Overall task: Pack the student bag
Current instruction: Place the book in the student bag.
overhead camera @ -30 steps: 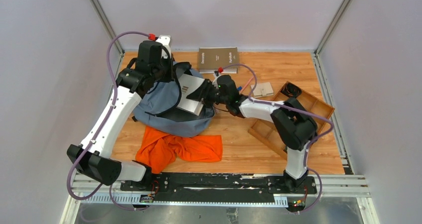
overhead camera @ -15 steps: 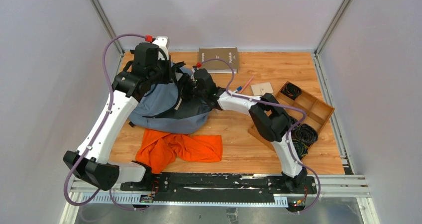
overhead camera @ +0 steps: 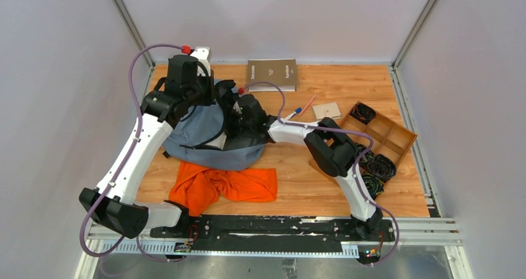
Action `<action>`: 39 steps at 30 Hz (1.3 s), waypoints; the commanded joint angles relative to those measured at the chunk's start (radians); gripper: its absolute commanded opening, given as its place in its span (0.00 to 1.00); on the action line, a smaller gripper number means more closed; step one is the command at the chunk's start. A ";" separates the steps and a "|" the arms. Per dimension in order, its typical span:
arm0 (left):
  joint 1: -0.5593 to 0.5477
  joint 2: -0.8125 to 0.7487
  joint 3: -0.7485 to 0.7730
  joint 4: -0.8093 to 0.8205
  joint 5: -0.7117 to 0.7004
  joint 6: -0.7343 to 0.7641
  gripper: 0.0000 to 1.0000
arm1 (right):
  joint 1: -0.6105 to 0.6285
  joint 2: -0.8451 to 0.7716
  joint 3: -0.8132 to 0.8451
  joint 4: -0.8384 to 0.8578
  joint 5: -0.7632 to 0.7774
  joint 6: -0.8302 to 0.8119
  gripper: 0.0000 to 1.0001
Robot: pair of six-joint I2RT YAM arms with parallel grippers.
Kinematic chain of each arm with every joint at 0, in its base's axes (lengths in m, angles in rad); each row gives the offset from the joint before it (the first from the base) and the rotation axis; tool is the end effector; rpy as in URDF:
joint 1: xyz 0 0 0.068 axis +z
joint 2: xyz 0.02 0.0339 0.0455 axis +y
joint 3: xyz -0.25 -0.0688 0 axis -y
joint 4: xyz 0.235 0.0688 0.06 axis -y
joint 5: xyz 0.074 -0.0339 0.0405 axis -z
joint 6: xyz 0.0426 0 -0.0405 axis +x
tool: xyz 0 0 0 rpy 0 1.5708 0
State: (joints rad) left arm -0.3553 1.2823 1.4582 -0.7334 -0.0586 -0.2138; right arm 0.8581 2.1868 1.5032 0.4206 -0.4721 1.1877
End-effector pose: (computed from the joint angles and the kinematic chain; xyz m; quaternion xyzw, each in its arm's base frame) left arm 0.2527 -0.0911 0.3917 0.0476 0.8728 -0.1116 0.4727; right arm 0.3075 0.3854 0.1865 -0.0137 0.7846 0.6015 0.1496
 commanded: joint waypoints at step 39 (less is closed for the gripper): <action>0.049 -0.046 -0.108 0.140 0.014 -0.045 0.00 | -0.217 -0.699 -0.331 -0.674 0.643 -0.626 1.00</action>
State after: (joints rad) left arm -0.3153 1.2713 1.3628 -0.6407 -0.0612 -0.2478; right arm 0.7471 1.5665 1.2488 -0.1539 -0.0315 0.5999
